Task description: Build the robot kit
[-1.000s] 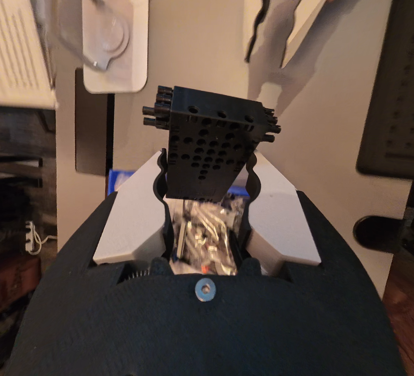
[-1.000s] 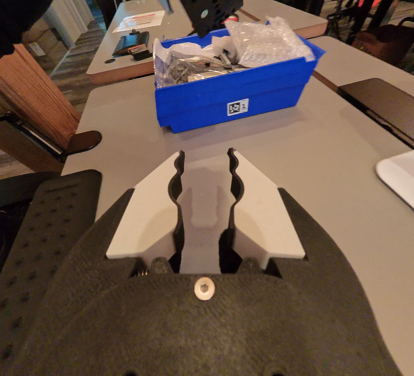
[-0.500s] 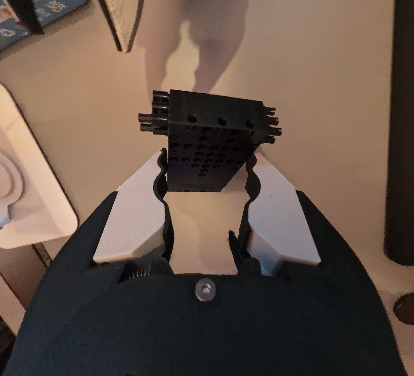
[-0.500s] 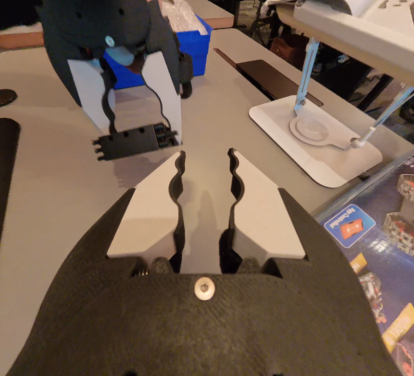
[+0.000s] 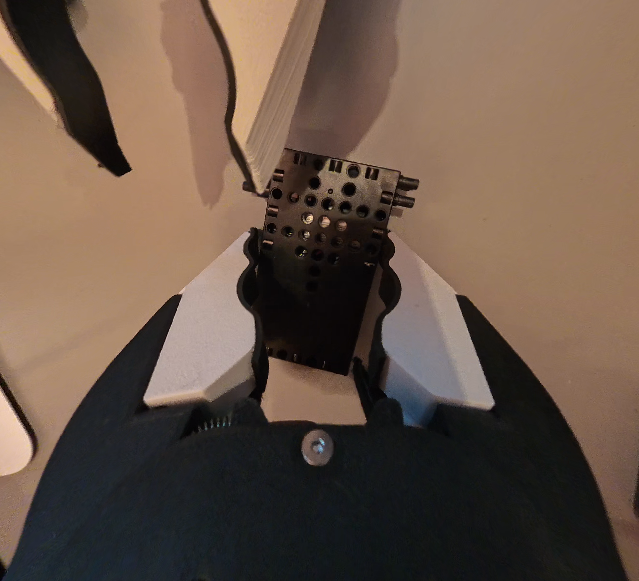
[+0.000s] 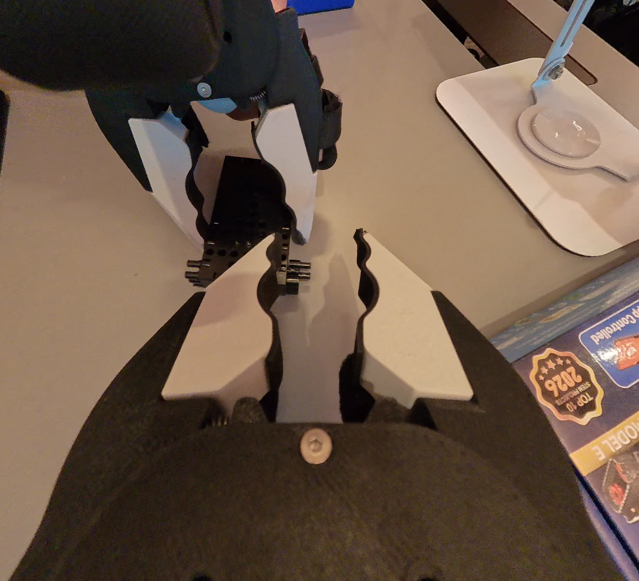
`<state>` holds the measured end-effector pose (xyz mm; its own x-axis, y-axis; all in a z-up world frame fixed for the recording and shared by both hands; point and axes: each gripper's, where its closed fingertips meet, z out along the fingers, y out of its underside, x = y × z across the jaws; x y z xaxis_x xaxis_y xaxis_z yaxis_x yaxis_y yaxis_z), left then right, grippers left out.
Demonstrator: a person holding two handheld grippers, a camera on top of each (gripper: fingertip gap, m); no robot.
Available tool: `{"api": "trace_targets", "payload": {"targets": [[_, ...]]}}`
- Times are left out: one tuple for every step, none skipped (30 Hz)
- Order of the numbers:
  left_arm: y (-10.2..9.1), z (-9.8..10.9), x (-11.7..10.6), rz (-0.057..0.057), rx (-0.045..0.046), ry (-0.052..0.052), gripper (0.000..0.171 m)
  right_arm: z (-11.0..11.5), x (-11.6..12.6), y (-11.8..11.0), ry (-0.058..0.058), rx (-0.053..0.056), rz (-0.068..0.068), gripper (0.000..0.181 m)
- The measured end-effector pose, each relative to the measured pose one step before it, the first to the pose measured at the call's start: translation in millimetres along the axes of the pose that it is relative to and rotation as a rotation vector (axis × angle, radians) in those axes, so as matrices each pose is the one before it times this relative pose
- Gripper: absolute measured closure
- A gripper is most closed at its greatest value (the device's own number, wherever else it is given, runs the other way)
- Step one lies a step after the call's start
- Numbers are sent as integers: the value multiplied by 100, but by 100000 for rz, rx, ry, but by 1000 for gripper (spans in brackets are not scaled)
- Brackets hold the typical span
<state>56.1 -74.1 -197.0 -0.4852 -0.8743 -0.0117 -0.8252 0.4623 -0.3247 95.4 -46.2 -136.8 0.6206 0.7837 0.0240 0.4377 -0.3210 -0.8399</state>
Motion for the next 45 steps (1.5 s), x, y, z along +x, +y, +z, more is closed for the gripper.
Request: {"api": "trace_targets", "payload": {"targets": [[-9, -23, -32, -1288, 1799, -815, 103, -1, -182, -56, -273, -216, -770, 136], [-37, -137, -32, -1108, 2363, -827, 96, 17, -191, -84, -128, -190, -810, 133], [45, -269, -48, -1554, 1891, -669, 88, 66, -214, -47, -393, -430, -512, 130], [131, -394, -301, -1331, 1567, -2106, 82, 99, -291, -60, -797, -414, -545, 129], [80, -485, -391, -1180, 1991, -2435, 73, 124, -349, -38, -1003, -486, -1007, 126], [183, -510, -119, -1387, 1443, -661, 71, 149, -329, 40, -659, -1050, -1281, 123], [438, -459, -162, -1049, 145, -1147, 71, 139, -324, 63, -567, -1280, -1007, 118], [711, -293, -25, -248, -981, -741, 72, 142, -491, -11, -1664, -1216, -58, 112], [894, -59, 69, -460, -1934, -206, 74, 155, -603, -9, -2265, -1381, 280, 108], [874, 127, -72, -446, -2026, -964, 79, 223, -433, 66, -720, -1847, -647, 106], [642, 212, -146, 42, -942, -1501, 87, 319, -415, 272, -175, -3181, -1831, 102], [400, 230, 87, -51, -62, 88, 95, 458, -446, 376, -530, -3881, -1578, 98], [-205, 8, -68, -1660, 2776, -136, 102, 542, -118, 402, 925, -4000, -433, 98], [-61, 38, 24, -589, 1327, 51, 103, 579, -10, 323, 1033, -3395, -16, 98], [-95, 31, 33, -592, 1109, -696, 103, 595, -228, 187, -563, -1964, 222, 101], [-97, 36, 212, -919, 944, 39, 103, 587, -210, 280, -886, -2029, 615, 106], [-89, 40, 160, -1858, 512, -121, 104, 578, -275, 455, -1340, -2884, 9, 110], [-58, 33, -15, -2627, -47, -960, 104, 462, -151, 411, -216, -2566, -1364, 110], [-55, 2, 179, -716, 149, -505, 104, 104, 50, -170, 598, 912, -671, 116], [-9, -5, 159, -329, 341, -982, 104, 37, 12, -7, -284, -285, 466, 117], [7, -21, 64, -1795, 172, -964, 104, -4, -26, 16, -244, -211, -258, 117], [8, -26, 102, -1037, 344, -651, 104, -8, -58, -7, -167, 229, -375, 117], [-3, -20, 47, -789, 510, -856, 104, -26, -90, -57, -235, 677, -196, 117], [-10, -17, -47, -1005, 526, -1548, 103, -174, -44, -171, -612, 1359, 715, 112], [5, -78, -380, -1498, 275, -3548, 99, -424, 183, -474, 194, 3147, 1741, 105], [120, -202, -664, -1166, -105, -4746, 86, -586, 258, -636, 239, 4360, 1952, 104], [99, -301, -533, -2146, -8, -3073, 73, -612, 246, -608, -64, 4364, 1999, 103], [-242, -375, -341, -1976, 2029, -1441, 61, -514, 222, -416, -283, 3511, 1732, 102], [-426, -445, -184, -1444, 2988, -517, 54, -411, 331, -192, 497, 2187, 1322, 101], [-380, -478, -427, -1551, 2353, -1616, 47, -314, 522, 27, 1961, 572, 809, 101], [-404, -472, -598, -969, 2255, -2612, 44, -259, 597, 109, 2813, -217, 49, 99], [-596, -504, -496, -255, 3583, -2104, 44, -219, 473, 4, 2458, 237, -464, 97], [-646, -437, -155, -643, 3919, -39, 47, -185, 286, -113, 1426, 1032, -300, 98], [-764, -399, -91, -133, 4712, -3, 53, -100, 177, -148, 791, 1239, 122, 100], [-954, -376, -290, 790, 6116, -1670, 70, -3, 108, -104, 464, 831, 21, 100], [-739, -253, -266, 694, 4734, -1374, 93, 62, 43, -35, 304, 418, -523, 101], [-464, -103, -249, 575, 2913, -1233, 113, 61, 32, -28, 370, 459, -669, 102], [-306, -11, -355, 768, 2101, -2179, 128, 40, 12, -22, 18, 479, -100, 103], [-287, -19, -320, 1368, 2396, -2328, 146, 13, 17, -61, -174, 644, 251, 106], [-187, 6, -283, 1069, 2028, -2195, 164, -6, 72, -47, 96, 650, 261, 107], [-110, 61, -291, 259, 1494, -2048, 171, -59, 118, -92, 419, 864, -90, 109], [-116, 141, -185, -904, 1499, -1010, 171, -117, 87, -191, 302, 1423, -342, 114], [-115, 182, 192, -1452, 1672, 1386, 171, -115, 87, -238, 177, 1660, 34, 119], [-6, 227, 109, -1765, 1061, 769, 171, -78, 148, -143, 497, 1161, 548, 122], [93, 277, -428, -1894, 714, -2921, 163, -48, 292, -16, 1295, 376, 632, 121]]}}
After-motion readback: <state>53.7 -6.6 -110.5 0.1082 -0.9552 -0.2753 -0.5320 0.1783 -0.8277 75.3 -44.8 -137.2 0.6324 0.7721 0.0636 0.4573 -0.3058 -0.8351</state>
